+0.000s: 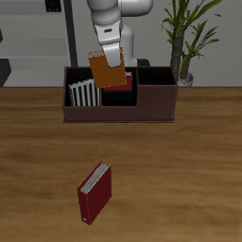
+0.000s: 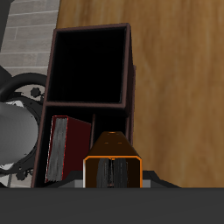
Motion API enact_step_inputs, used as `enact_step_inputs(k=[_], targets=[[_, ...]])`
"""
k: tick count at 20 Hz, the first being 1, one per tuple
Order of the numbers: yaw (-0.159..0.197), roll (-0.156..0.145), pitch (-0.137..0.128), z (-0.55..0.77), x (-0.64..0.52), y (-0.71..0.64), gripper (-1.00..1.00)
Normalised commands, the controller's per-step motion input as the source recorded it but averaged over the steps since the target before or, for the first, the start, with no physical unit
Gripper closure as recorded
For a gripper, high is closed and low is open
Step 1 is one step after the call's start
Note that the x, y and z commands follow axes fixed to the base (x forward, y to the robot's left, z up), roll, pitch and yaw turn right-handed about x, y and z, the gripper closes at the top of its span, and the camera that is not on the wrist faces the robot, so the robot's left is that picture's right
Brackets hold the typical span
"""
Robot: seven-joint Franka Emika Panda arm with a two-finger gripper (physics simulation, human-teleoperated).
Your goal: Place the striped book into the back desk caddy's left compartment and place the right red book into the back desk caddy's back compartment and place the orange book into the back desk caddy's front compartment
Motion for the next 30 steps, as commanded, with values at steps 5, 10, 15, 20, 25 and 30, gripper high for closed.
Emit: enact_step_inputs(k=[5,10,15,20,25,30], targets=[[0.001,0.012,0.006,-0.04,-0.01,0.08,1.00],[0.002,0.017,0.014,-0.09,-0.04,0.08,1.00],[-0.004,-0.002,0.017,-0.07,0.02,0.01,1.00],[-0.018,-0.012,0.018,-0.11,0.07,0.00,1.00],[-0.006,0.012,0.032,-0.20,0.00,0.05,1.00],[-0.019,0.005,0.040,-0.18,0.01,0.04,1.00]])
